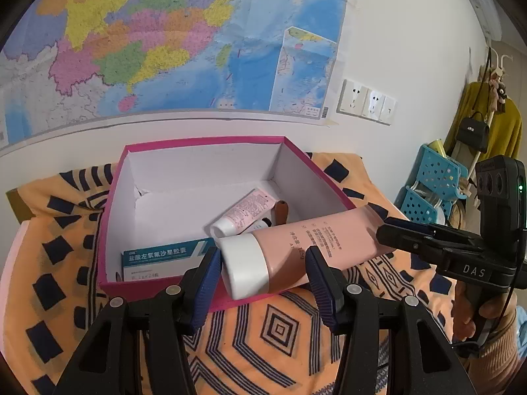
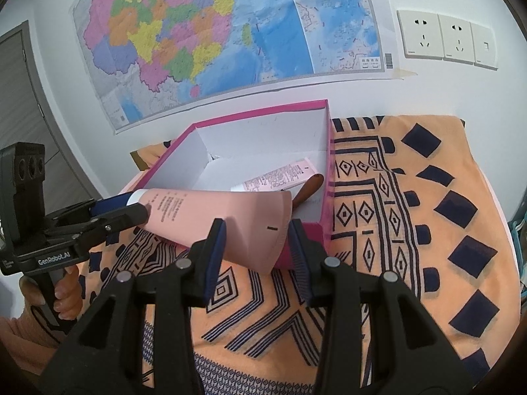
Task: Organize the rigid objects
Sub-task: 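Lower the large pink tube into the pink box with the right gripper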
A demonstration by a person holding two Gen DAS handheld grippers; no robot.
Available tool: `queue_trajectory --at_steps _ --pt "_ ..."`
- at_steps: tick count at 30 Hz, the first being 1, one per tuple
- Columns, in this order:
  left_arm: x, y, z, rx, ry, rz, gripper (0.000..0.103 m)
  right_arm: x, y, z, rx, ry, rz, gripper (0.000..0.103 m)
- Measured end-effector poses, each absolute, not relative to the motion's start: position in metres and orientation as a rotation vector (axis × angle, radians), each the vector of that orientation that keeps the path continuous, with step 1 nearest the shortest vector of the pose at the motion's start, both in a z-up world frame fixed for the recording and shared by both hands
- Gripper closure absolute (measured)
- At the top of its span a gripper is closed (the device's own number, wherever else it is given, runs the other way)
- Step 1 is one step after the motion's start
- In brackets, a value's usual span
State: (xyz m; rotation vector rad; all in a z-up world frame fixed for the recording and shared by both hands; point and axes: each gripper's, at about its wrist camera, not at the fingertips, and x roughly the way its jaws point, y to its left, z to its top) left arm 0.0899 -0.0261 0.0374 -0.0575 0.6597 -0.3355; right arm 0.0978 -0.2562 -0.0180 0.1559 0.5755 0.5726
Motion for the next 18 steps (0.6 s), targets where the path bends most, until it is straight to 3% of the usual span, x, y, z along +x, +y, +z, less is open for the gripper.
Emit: queue_trajectory --at_steps 18 --pt "0.101 -0.028 0.038 -0.056 0.659 -0.327 0.050 0.110 -0.257 -0.015 0.148 0.574 0.566 0.061"
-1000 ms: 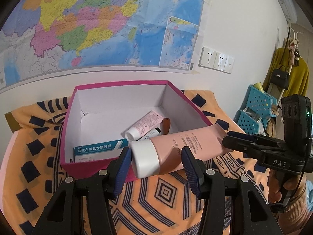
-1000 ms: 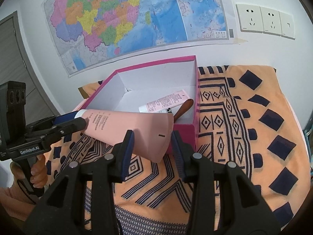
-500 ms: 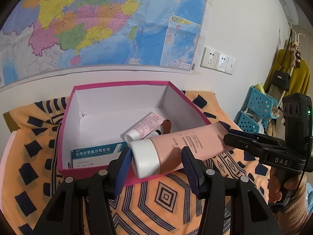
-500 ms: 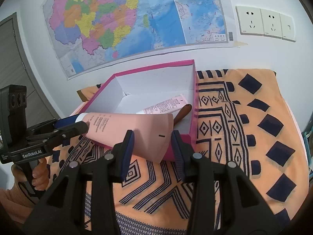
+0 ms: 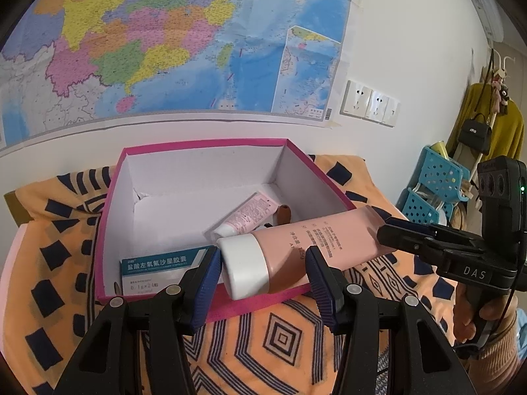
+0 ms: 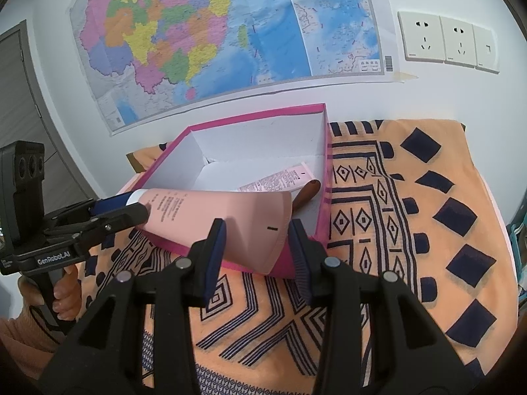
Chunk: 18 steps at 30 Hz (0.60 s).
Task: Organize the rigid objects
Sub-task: 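Lower the large pink tube into the pink box with the right gripper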
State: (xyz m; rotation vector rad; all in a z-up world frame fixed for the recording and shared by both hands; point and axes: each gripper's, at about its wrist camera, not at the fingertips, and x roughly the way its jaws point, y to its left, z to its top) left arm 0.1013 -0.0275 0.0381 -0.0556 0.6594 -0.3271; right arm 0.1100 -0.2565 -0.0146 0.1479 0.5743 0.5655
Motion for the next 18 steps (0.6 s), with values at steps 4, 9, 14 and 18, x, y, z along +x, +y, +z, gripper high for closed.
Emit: queue_trajectory --at_steps 4,9,14,18 --pt "0.106 -0.027 0.037 -0.056 0.664 -0.322 0.050 0.115 -0.256 -0.015 0.150 0.576 0.562 0.061" --pt "0.111 -0.027 0.035 -0.055 0.670 -0.319 0.050 0.120 -0.255 -0.016 0.153 0.581 0.559 0.061" --pt "0.115 -0.026 0.033 -0.058 0.674 -0.318 0.050 0.122 -0.254 -0.016 0.152 0.583 0.556 0.061" --pt "0.116 -0.027 0.033 -0.057 0.676 -0.316 0.050 0.123 -0.254 -0.016 0.151 0.583 0.555 0.061"
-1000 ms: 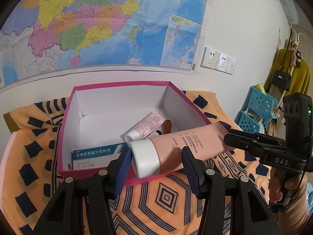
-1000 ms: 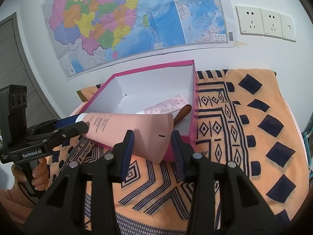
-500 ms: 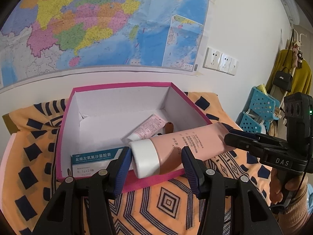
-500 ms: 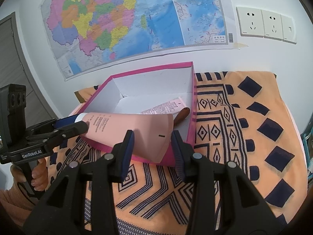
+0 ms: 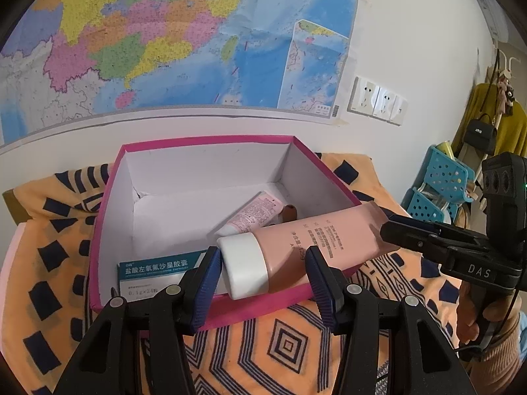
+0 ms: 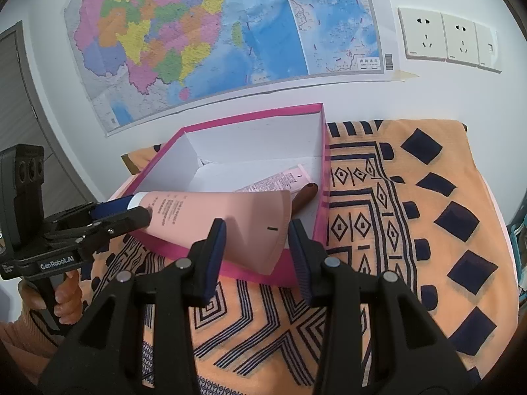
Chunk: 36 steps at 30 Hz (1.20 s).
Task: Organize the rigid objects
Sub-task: 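Lower the large pink tube into the pink box with the right gripper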
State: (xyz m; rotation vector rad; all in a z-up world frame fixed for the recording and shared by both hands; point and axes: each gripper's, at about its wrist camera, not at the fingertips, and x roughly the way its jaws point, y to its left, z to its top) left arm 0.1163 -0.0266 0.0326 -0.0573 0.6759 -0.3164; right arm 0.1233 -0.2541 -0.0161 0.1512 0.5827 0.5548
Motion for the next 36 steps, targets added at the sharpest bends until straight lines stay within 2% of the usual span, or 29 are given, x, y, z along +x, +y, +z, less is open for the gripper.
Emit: queue_trajectory --at_steps 36 --pt "0.134 -0.027 0.027 -0.064 0.688 -0.313 0.050 0.141 -0.252 -0.021 0.156 0.602 0.530 0.061"
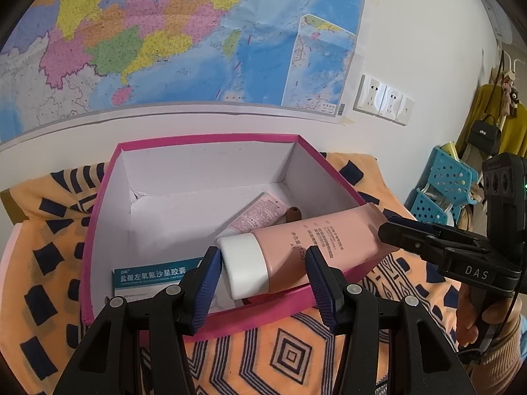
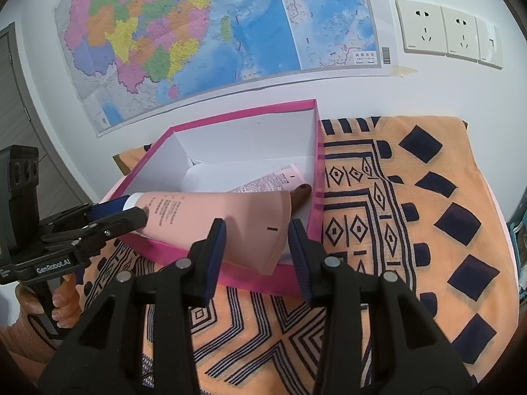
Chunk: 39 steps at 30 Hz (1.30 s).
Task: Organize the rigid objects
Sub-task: 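Lower the large pink tube into the pink box with the right gripper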
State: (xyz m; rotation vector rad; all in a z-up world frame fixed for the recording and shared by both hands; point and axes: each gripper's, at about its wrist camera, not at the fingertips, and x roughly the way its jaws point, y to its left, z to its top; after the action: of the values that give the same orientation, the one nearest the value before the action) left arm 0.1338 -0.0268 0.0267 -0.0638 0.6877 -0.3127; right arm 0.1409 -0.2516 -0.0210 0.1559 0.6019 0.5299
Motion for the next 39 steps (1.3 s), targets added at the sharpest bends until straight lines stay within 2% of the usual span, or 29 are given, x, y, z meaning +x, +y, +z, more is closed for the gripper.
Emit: queue_trajectory --at_steps 39 --pt "0.157 -0.020 0.012 -0.090 0.728 -0.304 0.050 0.157 -0.245 -0.026 0.149 0.634 0.516 0.061"
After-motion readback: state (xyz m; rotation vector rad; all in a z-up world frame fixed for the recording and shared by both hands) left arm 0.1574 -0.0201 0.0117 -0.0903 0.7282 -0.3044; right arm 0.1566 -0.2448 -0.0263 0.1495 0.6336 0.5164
